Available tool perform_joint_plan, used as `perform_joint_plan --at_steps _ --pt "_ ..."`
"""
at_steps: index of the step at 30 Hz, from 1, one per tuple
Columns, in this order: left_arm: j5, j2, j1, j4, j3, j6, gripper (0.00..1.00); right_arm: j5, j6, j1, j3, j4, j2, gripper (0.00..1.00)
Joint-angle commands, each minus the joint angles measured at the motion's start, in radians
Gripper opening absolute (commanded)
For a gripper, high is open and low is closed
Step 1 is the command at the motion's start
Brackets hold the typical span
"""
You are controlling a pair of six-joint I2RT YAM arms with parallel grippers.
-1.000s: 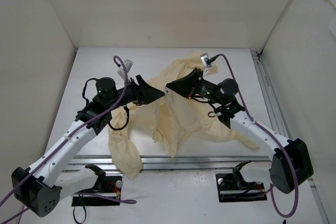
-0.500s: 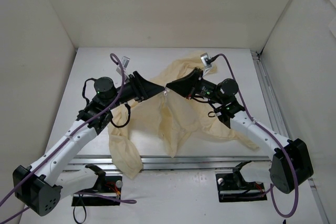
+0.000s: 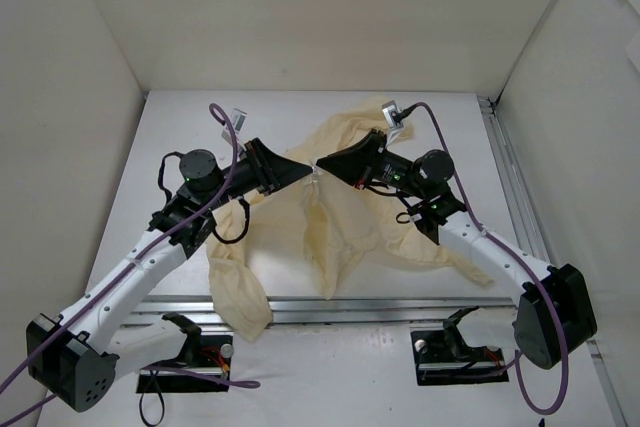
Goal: Zip up the jacket
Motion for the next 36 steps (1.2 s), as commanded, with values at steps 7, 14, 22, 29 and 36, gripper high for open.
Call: perform_joint_plan --at_steps 7,14,22,29,36 --pt "0.035 -0.037 0.008 0.118 0.001 -0.004 0.2 0.022 0.001 0.008 0.032 0.086 -0.023 0.0" --pt "0.052 -0.048 0.008 0.151 -0.011 0.004 0.2 0.022 0.007 0.008 0.037 0.085 -0.023 0.0" --pt "0.053 -0.046 0.008 0.165 -0.017 0.006 0.0 0.022 0.013 0.005 0.04 0.085 -0.025 0.0" --pt "0.071 -0.039 0.008 0.159 -0.017 0.018 0.0 0.032 0.031 0.005 0.049 0.085 -0.023 0.0" --pt "0.121 0.021 -0.011 0.142 0.015 0.042 0.0 0.045 0.051 0.008 0.089 0.082 -0.002 0.0"
